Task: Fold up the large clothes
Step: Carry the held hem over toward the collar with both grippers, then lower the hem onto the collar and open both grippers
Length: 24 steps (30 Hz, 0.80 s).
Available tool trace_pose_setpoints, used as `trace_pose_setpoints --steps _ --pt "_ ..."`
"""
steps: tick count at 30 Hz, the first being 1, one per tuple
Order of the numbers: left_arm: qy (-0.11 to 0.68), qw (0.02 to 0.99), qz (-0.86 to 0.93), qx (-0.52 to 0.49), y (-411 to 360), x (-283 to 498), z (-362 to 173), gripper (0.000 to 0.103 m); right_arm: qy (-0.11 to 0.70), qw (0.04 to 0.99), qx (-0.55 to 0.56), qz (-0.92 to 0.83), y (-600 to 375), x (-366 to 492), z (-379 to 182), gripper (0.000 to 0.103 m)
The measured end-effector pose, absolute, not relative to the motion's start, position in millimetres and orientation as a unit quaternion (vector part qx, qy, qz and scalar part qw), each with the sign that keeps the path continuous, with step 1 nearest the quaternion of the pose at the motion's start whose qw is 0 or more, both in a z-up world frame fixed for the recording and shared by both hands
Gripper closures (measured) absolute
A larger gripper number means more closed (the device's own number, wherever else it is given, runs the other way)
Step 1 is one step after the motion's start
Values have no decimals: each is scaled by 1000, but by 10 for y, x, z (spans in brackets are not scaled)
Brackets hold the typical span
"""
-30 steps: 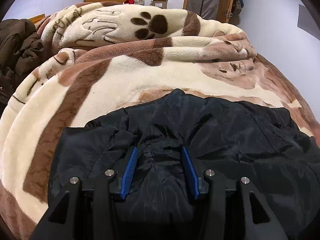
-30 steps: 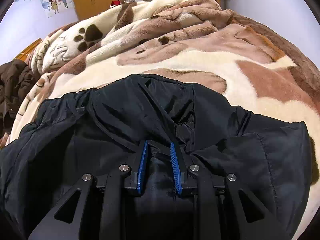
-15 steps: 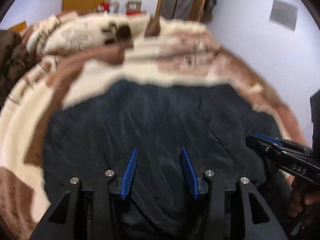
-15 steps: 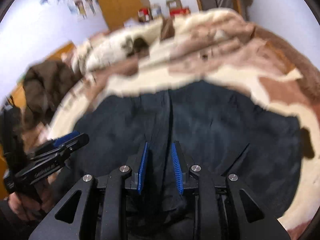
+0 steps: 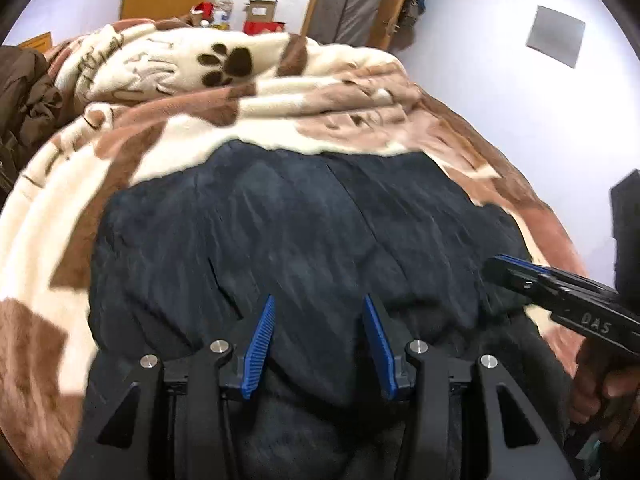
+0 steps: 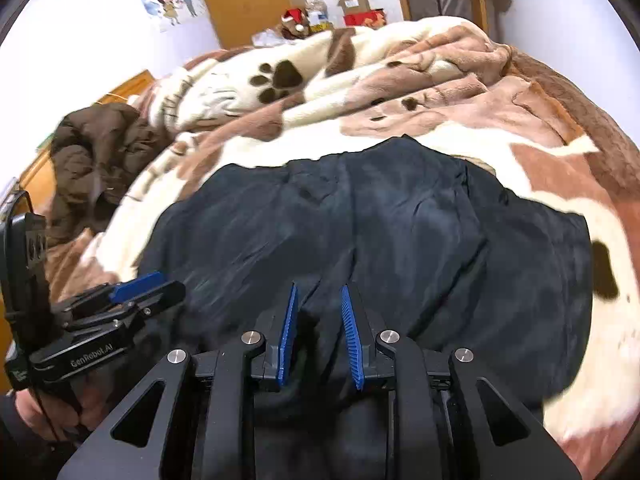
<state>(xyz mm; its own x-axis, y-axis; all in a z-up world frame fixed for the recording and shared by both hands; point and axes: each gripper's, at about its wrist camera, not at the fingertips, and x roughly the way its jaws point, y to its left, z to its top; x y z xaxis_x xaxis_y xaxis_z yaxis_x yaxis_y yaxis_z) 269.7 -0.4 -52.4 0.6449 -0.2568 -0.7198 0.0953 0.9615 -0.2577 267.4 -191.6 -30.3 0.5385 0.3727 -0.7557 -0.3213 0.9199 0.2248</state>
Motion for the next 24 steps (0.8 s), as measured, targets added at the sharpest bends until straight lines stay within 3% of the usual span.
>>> trace_pose_setpoints --steps 3,7,24 --pt "455 882 -87 -87 -100 2760 -903 55 487 854 24 181 -1866 2707 -755 80" --pt "459 883 -72 -63 -175 2865 -1082 54 493 853 7 173 -1842 2810 -1038 81" --pt "456 887 -54 -47 -242 2960 -1226 54 481 860 5 172 -1853 2824 -1264 81"
